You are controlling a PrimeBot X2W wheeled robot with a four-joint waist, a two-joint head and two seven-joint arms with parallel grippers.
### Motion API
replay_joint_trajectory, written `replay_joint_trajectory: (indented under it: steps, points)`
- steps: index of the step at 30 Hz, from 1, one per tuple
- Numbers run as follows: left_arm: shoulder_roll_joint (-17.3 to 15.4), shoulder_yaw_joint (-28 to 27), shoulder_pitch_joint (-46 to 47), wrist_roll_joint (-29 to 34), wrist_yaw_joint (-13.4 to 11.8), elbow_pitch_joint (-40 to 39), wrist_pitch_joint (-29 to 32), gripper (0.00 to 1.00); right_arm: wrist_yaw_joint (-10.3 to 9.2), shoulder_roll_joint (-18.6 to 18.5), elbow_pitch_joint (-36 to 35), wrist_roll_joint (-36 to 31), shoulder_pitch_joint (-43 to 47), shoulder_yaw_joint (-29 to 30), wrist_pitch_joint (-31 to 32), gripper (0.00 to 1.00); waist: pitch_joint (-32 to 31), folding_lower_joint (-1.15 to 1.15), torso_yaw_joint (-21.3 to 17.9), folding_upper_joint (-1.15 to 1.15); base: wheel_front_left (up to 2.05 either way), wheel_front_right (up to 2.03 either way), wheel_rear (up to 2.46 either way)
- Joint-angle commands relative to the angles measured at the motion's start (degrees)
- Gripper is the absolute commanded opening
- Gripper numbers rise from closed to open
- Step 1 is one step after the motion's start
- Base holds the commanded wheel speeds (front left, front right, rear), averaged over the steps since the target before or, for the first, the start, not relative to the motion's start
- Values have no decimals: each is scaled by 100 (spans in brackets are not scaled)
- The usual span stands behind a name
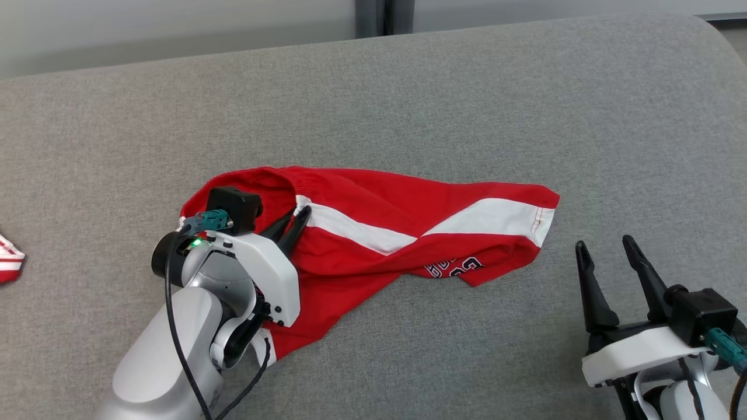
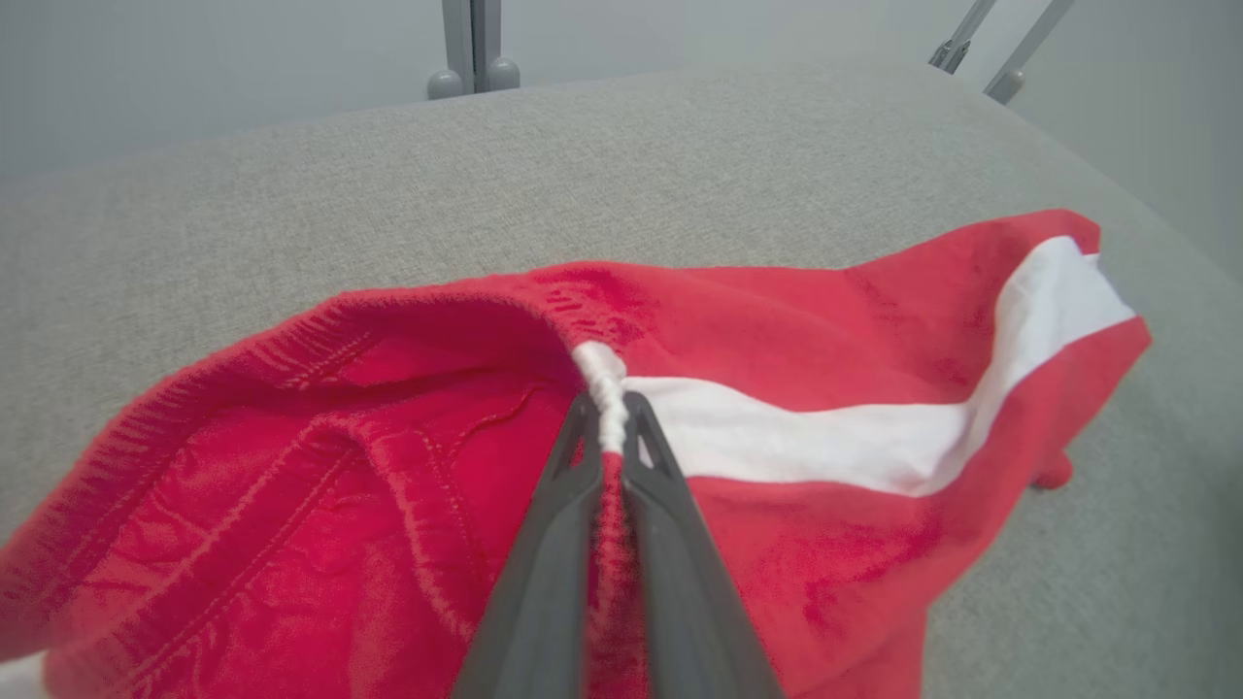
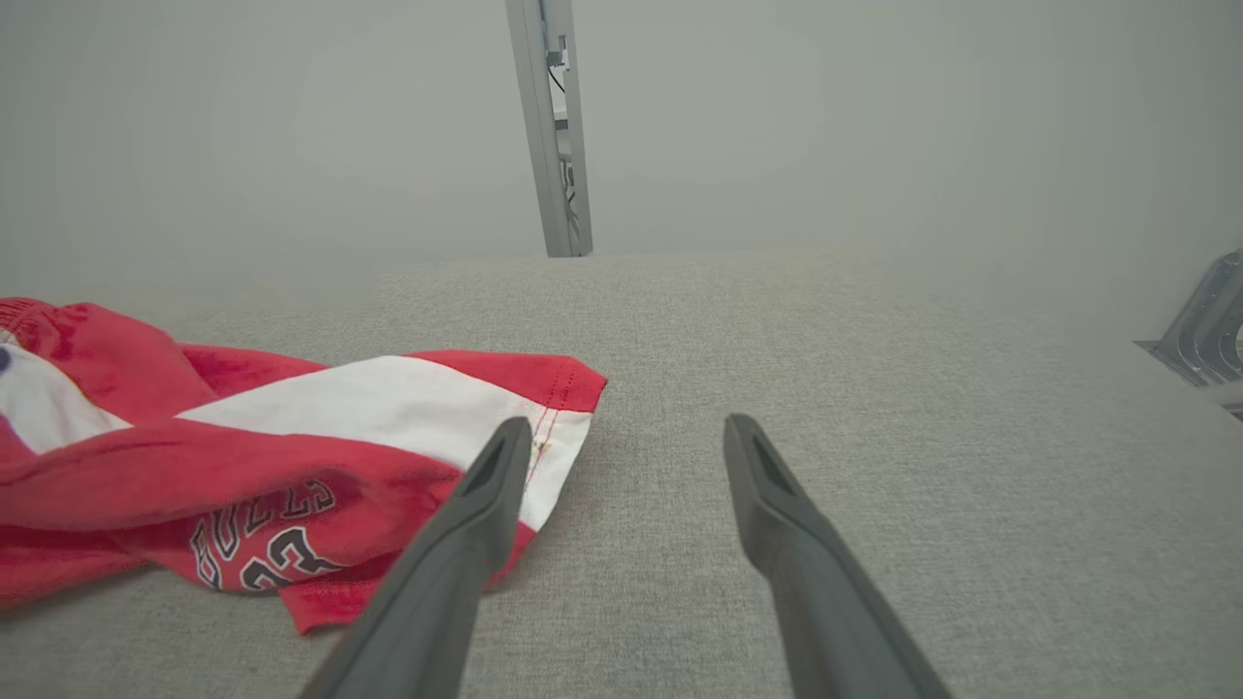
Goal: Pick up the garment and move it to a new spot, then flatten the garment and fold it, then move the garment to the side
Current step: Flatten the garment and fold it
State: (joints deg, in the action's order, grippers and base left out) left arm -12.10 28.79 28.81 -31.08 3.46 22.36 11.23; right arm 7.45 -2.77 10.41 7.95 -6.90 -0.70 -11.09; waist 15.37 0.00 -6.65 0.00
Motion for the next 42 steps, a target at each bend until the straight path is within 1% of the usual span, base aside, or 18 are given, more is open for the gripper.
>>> replay_joint_trajectory:
  steps: [1, 9, 17, 24, 25, 26, 27, 28, 29, 36, 42]
  points:
    - [-50, 7, 90, 40, -29, -64, -20, 0, 6, -29, 62, 31, -123, -52, 42, 100, 20, 0, 49, 0, 0, 0, 0]
    - [-49, 91, 39, 90, -55, -330, -88, 0, 5, -99, 457, 173, -418, -274, 149, 100, 129, 0, 257, 0, 0, 0, 0]
    - [-26, 179, 19, 131, -53, -500, -181, 0, 4, -254, 1120, 428, -828, -330, 178, 100, 288, 0, 484, 0, 0, 0, 0]
    - [-35, 215, 39, 168, -94, -563, -270, 0, 3, -364, 1491, 795, -1097, -660, 243, 100, 422, 0, 558, 0, 0, 0, 0]
    - [-44, 215, 37, 170, -95, -564, -288, 0, 3, -393, 1522, 827, -1128, -689, 241, 93, 434, 0, 558, 0, 0, 0, 0]
    - [-51, 214, 34, 171, -100, -568, -293, 0, 3, -404, 1549, 905, -1151, -754, 260, 56, 445, 0, 556, 0, 0, 0, 0]
    - [-57, 210, 34, 173, -111, -575, -313, 0, 3, -428, 1561, 937, -1169, -792, 247, 42, 456, 0, 552, 0, 0, 0, 0]
    - [-63, 207, 34, 174, -115, -581, -324, 0, 3, -447, 1567, 989, -1178, -831, 231, 31, 464, 0, 549, 0, 0, 0, 0]
    - [-72, 204, 35, 173, -124, -583, -340, 0, 3, -450, 1583, 1039, -1188, -859, 222, 0, 470, 0, 544, 0, 0, 0, 0]
    - [-108, 114, 7, 210, -197, -697, -640, 0, 3, -547, 1432, 1231, -1234, -935, 64, 0, 432, 0, 496, 0, 0, 0, 0]
    - [-212, -95, -22, 255, -317, -1048, -1111, 0, 3, -675, 856, 1314, -1306, -925, 5, 0, 240, 0, 454, 0, 0, 0, 0]
